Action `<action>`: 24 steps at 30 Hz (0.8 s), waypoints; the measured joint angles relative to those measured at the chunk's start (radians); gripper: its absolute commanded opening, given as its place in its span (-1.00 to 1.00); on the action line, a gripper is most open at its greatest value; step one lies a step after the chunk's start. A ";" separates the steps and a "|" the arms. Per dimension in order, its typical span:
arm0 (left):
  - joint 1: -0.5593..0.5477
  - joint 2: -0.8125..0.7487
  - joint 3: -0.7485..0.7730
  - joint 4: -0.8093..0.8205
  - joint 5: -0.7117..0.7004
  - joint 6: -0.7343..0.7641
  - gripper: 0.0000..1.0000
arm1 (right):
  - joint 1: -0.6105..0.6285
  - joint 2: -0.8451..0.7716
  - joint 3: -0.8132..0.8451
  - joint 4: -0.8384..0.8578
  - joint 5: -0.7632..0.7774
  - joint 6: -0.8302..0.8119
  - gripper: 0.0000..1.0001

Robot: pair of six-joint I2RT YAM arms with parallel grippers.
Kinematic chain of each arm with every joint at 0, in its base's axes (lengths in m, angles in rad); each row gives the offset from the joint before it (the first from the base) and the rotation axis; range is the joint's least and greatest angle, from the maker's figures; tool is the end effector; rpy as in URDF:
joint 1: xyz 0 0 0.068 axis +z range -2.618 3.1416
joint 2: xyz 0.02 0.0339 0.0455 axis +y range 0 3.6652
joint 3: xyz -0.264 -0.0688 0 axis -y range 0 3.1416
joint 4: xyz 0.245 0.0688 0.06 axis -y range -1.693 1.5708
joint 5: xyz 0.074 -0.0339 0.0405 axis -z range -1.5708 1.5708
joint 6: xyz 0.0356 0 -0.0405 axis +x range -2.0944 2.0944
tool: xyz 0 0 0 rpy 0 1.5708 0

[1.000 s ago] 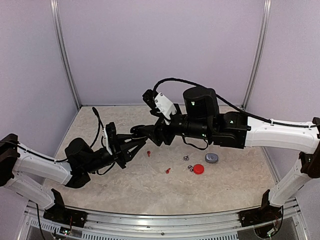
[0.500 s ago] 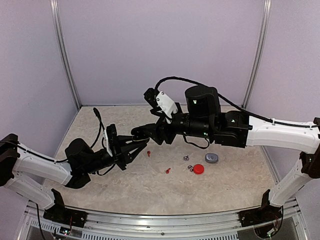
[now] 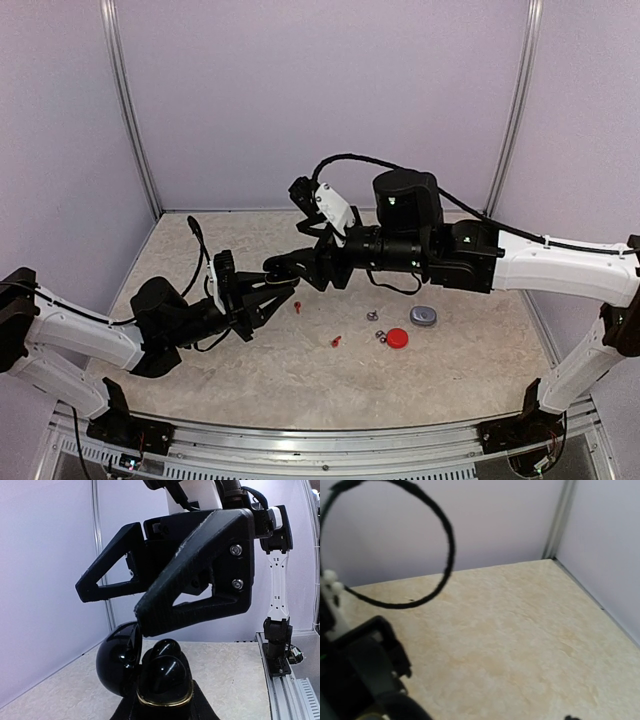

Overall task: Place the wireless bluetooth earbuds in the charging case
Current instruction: Close the charging case with the earbuds.

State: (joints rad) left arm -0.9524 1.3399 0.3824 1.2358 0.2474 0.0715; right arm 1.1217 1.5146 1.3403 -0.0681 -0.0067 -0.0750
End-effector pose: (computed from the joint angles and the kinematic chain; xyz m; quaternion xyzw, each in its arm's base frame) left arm 0.1401 -0.2120 0.2345 0.3786 0.4727 -0.4050 0.6850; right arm 0.1575 0.3273 0.3674 -0.4452 0.6494 0.3104 0.5326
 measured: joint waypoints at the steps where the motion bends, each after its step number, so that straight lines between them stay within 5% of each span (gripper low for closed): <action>1: 0.000 0.000 0.000 0.000 0.000 0.000 -1.00 | 0.000 -0.002 -0.005 0.003 -0.011 0.000 0.43; 24: 0.000 -0.010 0.008 -0.005 0.182 -0.014 -1.00 | -0.093 -0.116 -0.094 0.013 -0.485 -0.013 0.51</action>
State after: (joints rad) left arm -0.9527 1.3300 0.3908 1.2304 0.4297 0.0574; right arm 1.0290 1.3991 1.2461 -0.0551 -0.4915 -0.0879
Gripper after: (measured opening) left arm 0.236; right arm 0.761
